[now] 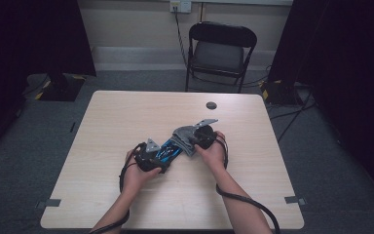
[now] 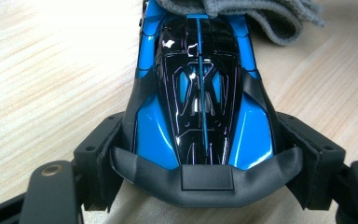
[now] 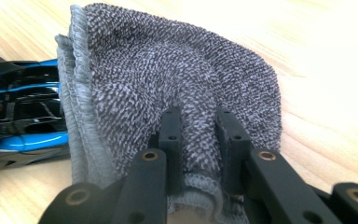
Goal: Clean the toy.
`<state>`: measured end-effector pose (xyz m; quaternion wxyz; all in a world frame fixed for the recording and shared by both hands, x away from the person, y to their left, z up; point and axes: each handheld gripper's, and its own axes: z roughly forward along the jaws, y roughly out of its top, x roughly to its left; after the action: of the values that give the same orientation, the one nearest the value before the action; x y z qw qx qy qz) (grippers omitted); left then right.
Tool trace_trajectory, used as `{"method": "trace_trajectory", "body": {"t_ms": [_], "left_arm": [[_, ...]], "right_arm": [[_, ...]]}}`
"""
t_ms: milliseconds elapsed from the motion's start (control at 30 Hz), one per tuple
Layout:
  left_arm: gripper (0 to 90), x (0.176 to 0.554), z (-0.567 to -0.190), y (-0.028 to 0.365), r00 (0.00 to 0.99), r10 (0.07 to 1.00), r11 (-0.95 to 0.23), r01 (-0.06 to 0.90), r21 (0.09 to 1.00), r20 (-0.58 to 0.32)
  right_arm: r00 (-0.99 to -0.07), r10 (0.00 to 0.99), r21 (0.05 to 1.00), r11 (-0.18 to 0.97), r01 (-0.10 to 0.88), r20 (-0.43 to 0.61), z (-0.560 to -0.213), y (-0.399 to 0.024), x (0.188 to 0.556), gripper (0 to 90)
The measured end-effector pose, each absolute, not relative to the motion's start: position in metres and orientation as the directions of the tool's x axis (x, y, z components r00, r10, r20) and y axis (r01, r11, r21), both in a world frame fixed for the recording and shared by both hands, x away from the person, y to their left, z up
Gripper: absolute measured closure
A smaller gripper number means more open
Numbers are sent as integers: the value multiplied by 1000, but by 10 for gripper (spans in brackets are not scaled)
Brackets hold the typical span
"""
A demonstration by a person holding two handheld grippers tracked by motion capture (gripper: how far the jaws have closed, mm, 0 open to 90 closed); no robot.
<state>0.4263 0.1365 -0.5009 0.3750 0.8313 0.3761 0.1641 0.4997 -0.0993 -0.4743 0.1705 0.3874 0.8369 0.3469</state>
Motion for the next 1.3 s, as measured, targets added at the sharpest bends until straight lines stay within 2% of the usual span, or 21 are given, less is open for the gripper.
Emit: {"method": "trace_trajectory", "body": {"t_ms": [700, 1300], "left_arm": [[242, 426, -501, 137, 665, 747, -438, 501, 747, -7], [234, 425, -500, 137, 663, 749, -445, 497, 745, 5]], "right_arm": [[-634, 772, 703, 478, 526, -50, -478, -118, 502, 749], [-609, 792, 715, 454, 532, -50, -474, -162, 484, 748]]}}
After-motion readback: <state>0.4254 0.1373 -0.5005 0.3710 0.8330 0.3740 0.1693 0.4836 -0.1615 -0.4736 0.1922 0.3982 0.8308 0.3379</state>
